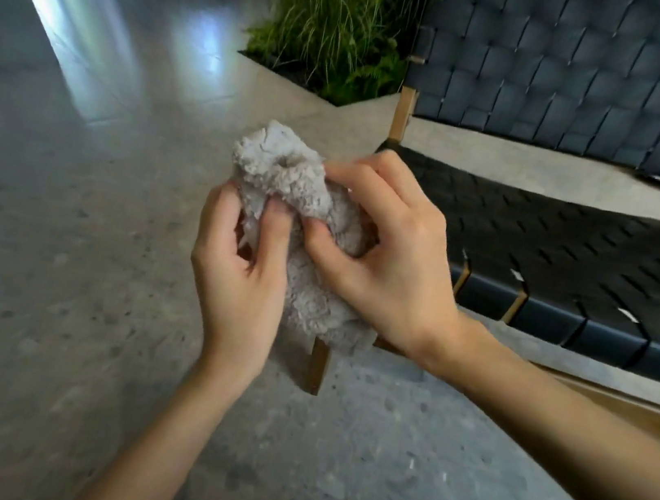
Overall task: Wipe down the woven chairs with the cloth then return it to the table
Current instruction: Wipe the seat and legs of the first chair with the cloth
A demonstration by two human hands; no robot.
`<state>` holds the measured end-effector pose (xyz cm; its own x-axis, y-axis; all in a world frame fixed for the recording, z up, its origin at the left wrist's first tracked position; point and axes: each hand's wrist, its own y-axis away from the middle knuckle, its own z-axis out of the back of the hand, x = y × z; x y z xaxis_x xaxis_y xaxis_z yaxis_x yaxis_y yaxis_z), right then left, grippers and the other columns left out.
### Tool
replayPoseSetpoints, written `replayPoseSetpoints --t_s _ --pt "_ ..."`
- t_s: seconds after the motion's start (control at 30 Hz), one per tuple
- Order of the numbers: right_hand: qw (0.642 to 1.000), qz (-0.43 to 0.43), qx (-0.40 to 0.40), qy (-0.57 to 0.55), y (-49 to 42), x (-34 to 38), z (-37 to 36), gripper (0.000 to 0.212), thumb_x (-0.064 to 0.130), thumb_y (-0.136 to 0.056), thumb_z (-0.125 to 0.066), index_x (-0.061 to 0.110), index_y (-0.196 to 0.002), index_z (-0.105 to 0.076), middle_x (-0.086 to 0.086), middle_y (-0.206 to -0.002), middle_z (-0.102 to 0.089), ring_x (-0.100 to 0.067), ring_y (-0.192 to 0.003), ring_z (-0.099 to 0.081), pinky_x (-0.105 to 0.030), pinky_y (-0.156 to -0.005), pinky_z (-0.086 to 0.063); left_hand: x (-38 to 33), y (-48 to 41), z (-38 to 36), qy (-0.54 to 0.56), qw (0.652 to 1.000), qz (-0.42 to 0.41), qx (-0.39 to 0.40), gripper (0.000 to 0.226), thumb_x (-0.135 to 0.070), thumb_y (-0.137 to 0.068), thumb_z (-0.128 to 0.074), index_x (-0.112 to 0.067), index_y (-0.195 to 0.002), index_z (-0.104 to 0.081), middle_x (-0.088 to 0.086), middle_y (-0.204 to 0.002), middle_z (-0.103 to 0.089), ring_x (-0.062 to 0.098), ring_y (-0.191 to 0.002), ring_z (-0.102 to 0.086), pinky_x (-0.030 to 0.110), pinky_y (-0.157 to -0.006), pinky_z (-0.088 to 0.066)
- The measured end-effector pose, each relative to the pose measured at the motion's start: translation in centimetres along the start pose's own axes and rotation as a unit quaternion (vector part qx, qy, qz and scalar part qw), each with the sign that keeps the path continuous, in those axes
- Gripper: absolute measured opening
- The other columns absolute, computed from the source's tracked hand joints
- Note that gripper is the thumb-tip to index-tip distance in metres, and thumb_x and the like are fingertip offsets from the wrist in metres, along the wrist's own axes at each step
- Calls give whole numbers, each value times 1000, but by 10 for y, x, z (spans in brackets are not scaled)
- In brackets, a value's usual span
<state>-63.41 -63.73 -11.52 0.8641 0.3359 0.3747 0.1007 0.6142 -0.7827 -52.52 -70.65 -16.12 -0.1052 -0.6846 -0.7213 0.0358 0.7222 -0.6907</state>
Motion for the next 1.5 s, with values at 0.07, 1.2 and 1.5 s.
replayPoseSetpoints --t_s 0.07,1.2,1.5 --pt "999 -24 23 22 -27 -5 8 28 16 -84 -67 7 -111 -64 -3 -97 -53 -5 -88 -48 -12 -76 -39 -5 -23 -10 -14 999 21 39 18 -32 -93 -50 -18 -102 -56 8 -94 -62 12 -84 -59 27 -73 -47" --pt "706 -599 309 -218 -121 -48 105 13 19 -90 -65 22 -99 -56 -3 -91 -65 -19 -87 -63 -20 -66 -53 -129 -136 -100 -307 801 327 396 22 -13 -98 -41 -7 -119 -47 9 -120 -50 8 -99 -41 11 -79 -29" --pt "770 -519 312 -199 -279 36 219 23 26 -80 -76 30 -90 -56 11 -82 -62 -4 -71 -58 -15 -62 -50 -271 -290 -73 -264 800 268 468 43 -18 -90 -57 -8 -129 -44 0 -133 -38 15 -121 -36 25 -100 -37"
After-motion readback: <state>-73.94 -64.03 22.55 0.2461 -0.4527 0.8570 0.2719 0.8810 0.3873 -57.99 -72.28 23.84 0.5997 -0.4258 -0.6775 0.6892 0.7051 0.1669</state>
